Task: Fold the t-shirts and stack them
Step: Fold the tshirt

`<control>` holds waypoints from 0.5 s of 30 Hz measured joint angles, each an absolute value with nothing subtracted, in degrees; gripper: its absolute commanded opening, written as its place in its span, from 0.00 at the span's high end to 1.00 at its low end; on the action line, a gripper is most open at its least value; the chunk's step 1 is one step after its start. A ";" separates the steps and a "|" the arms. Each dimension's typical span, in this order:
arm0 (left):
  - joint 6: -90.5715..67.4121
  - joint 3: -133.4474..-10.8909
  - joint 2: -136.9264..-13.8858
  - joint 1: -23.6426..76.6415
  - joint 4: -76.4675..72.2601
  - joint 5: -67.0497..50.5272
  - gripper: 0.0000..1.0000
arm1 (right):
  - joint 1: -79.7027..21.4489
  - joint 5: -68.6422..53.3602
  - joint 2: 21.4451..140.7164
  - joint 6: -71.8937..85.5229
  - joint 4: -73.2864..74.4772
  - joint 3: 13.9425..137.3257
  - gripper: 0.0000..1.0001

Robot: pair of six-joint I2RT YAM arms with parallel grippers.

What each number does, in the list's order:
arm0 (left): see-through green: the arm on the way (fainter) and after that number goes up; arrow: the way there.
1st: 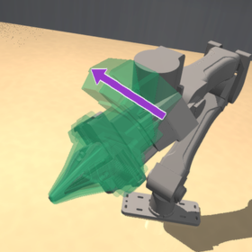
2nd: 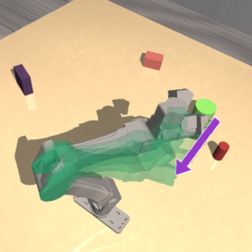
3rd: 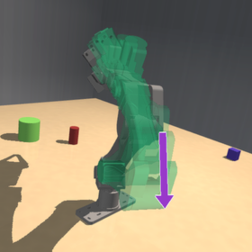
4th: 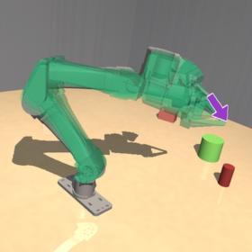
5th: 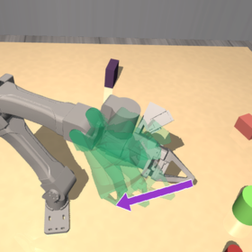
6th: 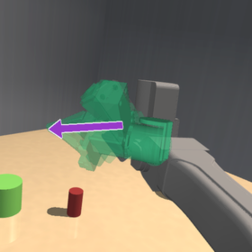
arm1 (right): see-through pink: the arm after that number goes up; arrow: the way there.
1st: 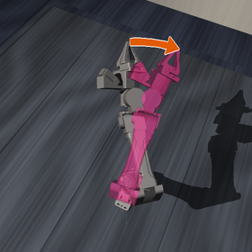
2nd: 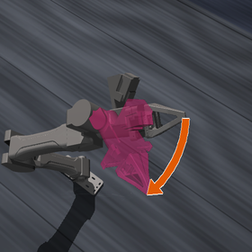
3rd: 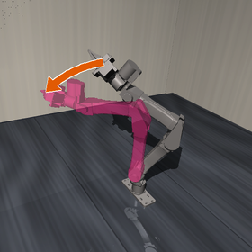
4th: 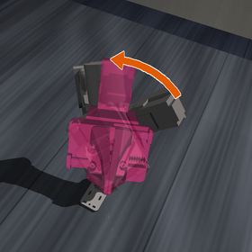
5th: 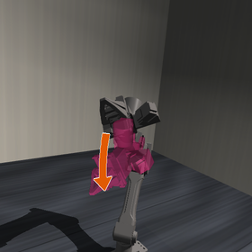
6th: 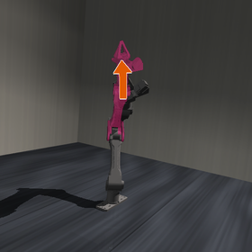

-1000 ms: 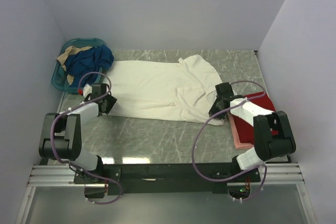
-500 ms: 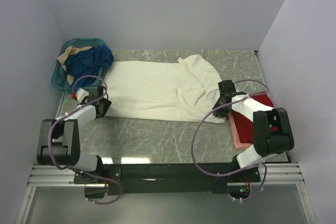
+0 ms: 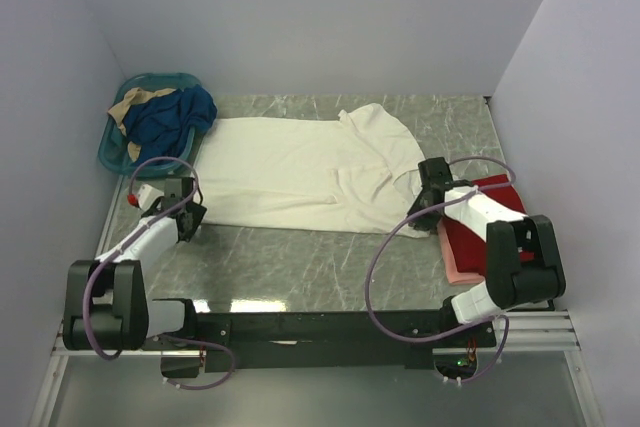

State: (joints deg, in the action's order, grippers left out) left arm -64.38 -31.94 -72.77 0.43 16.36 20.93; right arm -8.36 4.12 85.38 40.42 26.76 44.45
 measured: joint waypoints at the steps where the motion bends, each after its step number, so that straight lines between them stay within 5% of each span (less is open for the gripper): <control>1: -64.42 -31.94 -71.96 0.40 17.04 21.02 0.45 | -8.36 4.14 84.79 40.32 27.35 44.21 0.73; 15: -65.67 -29.34 -68.99 -6.07 16.16 21.17 0.40 | -8.21 -0.71 67.77 39.38 31.70 39.24 0.69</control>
